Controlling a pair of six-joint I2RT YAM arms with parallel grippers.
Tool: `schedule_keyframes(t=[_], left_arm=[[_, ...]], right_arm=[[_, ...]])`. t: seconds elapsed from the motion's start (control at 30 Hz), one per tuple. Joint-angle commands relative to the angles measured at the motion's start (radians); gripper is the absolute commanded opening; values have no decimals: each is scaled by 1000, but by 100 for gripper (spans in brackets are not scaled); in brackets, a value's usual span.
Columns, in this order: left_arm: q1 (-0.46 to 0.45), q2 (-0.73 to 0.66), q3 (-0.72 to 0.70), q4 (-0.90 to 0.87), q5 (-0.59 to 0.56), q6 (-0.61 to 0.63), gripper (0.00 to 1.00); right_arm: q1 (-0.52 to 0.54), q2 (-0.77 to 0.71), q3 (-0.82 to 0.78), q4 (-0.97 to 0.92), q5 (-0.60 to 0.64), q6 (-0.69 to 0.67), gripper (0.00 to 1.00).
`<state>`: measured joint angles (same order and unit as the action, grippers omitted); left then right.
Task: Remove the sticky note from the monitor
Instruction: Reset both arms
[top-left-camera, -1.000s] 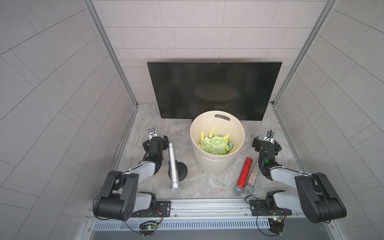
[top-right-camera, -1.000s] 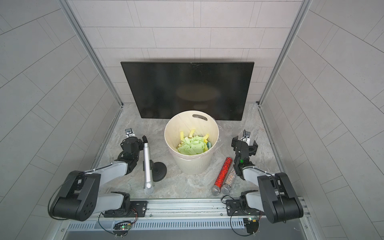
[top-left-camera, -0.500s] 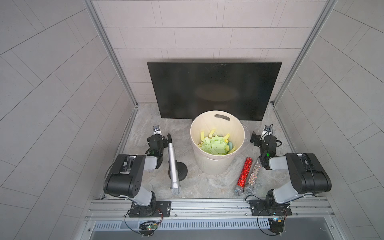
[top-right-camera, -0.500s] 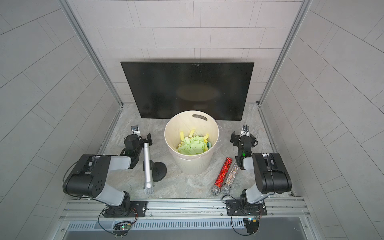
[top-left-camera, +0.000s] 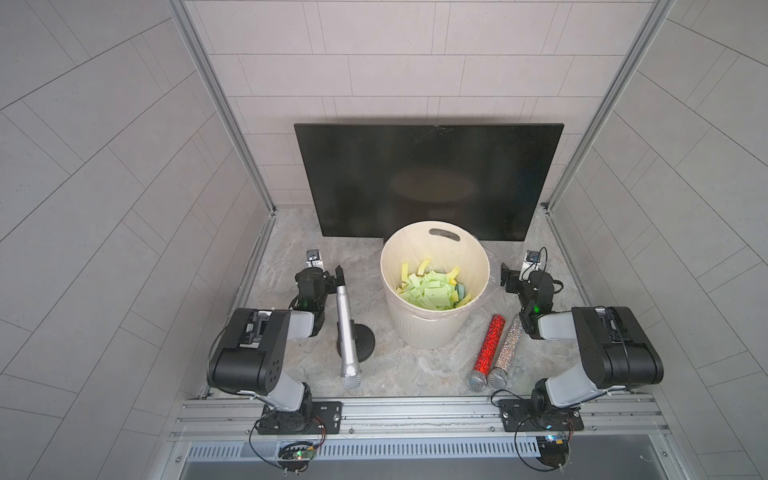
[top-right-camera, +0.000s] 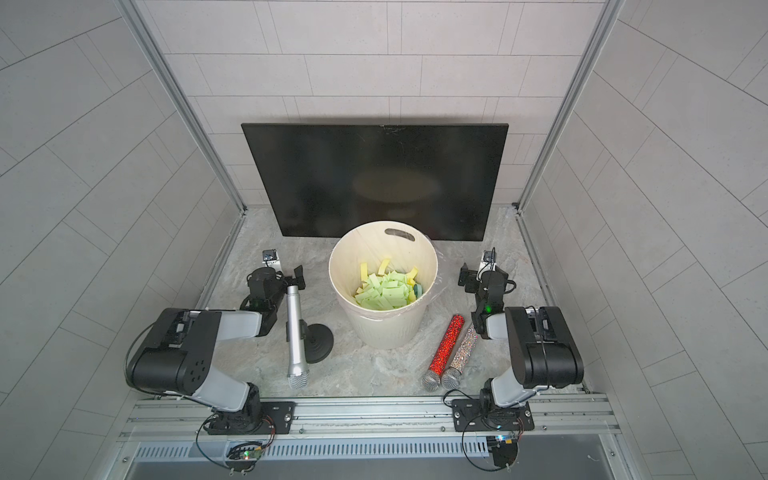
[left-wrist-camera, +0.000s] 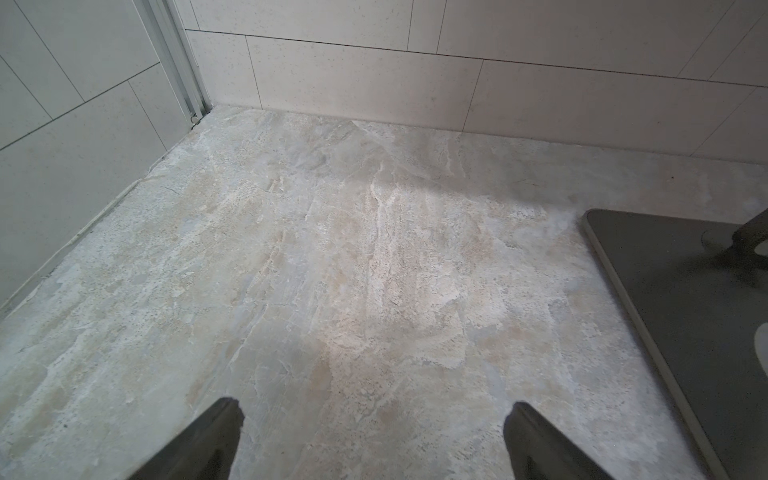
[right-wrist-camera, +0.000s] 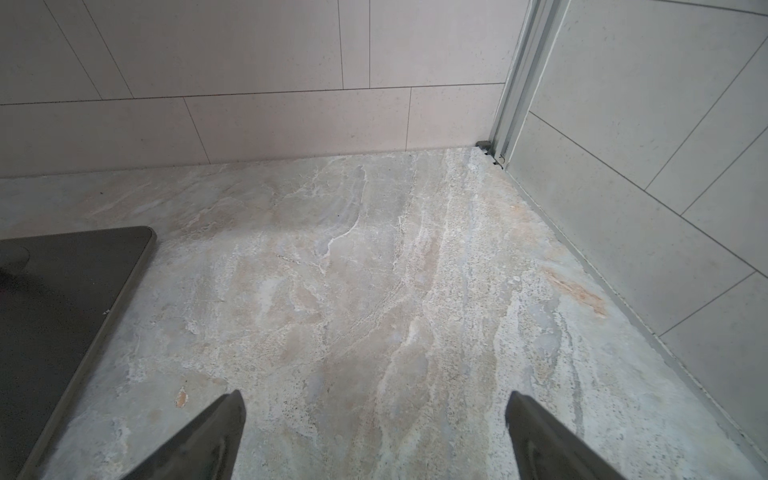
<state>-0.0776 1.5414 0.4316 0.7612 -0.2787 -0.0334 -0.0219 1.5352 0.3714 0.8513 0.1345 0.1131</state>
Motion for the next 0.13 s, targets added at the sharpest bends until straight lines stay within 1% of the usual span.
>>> schedule_keyframes(t=[0.0,0.1], left_arm=[[8,0,15,-17,11,7,100],[6,-7,8,-9,10,7,100]], right_arm=[[0,-15,12,-9,-6,4,100],[1,-15,11,-9,-4,4,100]])
